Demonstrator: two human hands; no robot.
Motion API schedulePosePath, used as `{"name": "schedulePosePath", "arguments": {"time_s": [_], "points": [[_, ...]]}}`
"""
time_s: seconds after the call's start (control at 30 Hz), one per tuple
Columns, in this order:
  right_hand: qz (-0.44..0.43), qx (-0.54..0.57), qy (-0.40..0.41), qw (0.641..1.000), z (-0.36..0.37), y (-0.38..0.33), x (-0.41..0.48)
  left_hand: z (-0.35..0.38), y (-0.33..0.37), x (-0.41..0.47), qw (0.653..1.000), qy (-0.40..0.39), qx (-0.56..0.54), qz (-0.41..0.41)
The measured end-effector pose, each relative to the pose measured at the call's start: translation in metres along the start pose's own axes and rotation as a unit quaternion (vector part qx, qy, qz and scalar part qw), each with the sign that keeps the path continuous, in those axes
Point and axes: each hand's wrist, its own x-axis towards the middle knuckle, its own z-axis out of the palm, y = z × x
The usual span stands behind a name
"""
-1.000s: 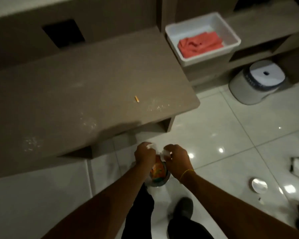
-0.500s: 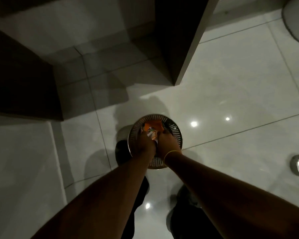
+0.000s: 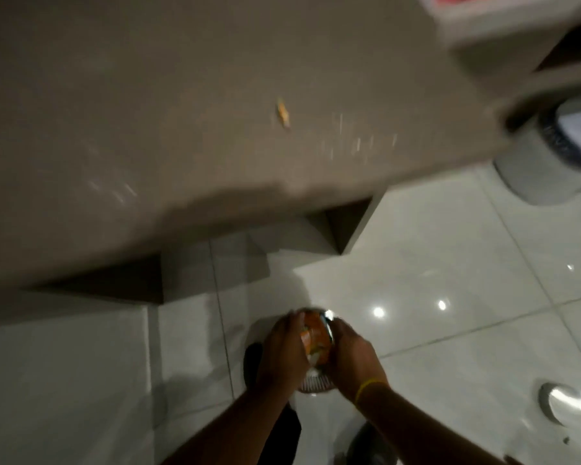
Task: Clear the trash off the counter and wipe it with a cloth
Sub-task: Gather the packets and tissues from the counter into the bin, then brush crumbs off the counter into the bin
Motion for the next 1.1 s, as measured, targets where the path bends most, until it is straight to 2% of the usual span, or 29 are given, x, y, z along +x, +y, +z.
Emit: {"name": "schedulePosePath", "arguments": {"time_s": [0.07, 0.17, 0.27, 0.37, 0.43, 0.53, 0.63, 0.73, 0.83, 0.97, 1.1], "points": [[-0.025, 0.002, 0.055, 0.998, -0.051, -0.033, -0.029, -0.047, 0.020, -0.020, 0.994, 0.087, 0.011, 0.069], [-0.081, -0.007, 0.118, 0.990, -0.129, -0.092, -0.066, -0.139, 0.074, -0.051, 0.977, 0.156, -0.035, 0.143], [-0.132, 0.020, 0.185, 0.974, -0.206, -0.161, -0.100, -0.227, 0.130, -0.085, 0.950, 0.236, -0.033, 0.200], [-0.169, 0.037, 0.198, 0.965, -0.264, -0.215, -0.107, -0.282, 0.156, -0.093, 0.916, 0.319, -0.030, 0.240], [-0.182, 0.030, 0.220, 0.958, -0.286, -0.243, -0.088, -0.299, 0.158, -0.092, 0.903, 0.345, -0.015, 0.255], [-0.138, -0.026, 0.188, 0.972, -0.300, -0.275, -0.041, -0.308, 0.144, -0.076, 0.899, 0.344, 0.043, 0.268], [-0.094, -0.094, 0.144, 0.981, -0.298, -0.290, -0.004, -0.308, 0.130, -0.053, 0.915, 0.300, 0.060, 0.262], [-0.093, -0.139, 0.126, 0.978, -0.287, -0.296, 0.020, -0.307, 0.121, -0.037, 0.931, 0.264, 0.095, 0.232], [-0.103, -0.168, 0.108, 0.974, -0.283, -0.300, 0.032, -0.308, 0.117, -0.030, 0.943, 0.245, 0.086, 0.208], [-0.099, -0.135, 0.100, 0.981, -0.295, -0.297, 0.034, -0.313, 0.119, -0.029, 0.935, 0.228, 0.109, 0.248], [-0.071, 0.028, 0.164, 0.984, -0.315, -0.267, 0.009, -0.321, 0.133, -0.033, 0.919, 0.211, 0.128, 0.308]]}}
